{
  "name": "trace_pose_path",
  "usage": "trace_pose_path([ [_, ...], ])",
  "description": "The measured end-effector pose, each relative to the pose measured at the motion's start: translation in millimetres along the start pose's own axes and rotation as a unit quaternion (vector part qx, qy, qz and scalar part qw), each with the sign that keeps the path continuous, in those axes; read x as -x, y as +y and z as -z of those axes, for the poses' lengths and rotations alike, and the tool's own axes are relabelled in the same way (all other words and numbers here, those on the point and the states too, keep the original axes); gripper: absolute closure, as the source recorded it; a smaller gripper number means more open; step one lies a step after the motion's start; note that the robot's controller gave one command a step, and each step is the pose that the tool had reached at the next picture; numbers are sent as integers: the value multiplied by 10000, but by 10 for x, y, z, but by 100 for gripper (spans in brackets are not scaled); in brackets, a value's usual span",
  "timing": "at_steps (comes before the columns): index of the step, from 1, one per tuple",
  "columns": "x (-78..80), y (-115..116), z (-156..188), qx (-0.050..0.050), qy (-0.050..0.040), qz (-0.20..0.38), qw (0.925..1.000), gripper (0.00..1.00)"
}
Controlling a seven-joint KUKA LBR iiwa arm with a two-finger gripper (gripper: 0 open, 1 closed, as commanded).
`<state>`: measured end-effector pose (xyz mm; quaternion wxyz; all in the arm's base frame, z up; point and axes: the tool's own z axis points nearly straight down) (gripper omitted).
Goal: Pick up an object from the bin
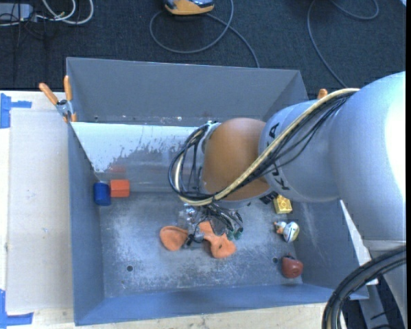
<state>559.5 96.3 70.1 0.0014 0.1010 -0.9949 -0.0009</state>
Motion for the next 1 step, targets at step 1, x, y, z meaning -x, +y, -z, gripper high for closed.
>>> trace_pose_path([
  [1,-165,-12,1923,-2,-35,-30,10000,100],
])
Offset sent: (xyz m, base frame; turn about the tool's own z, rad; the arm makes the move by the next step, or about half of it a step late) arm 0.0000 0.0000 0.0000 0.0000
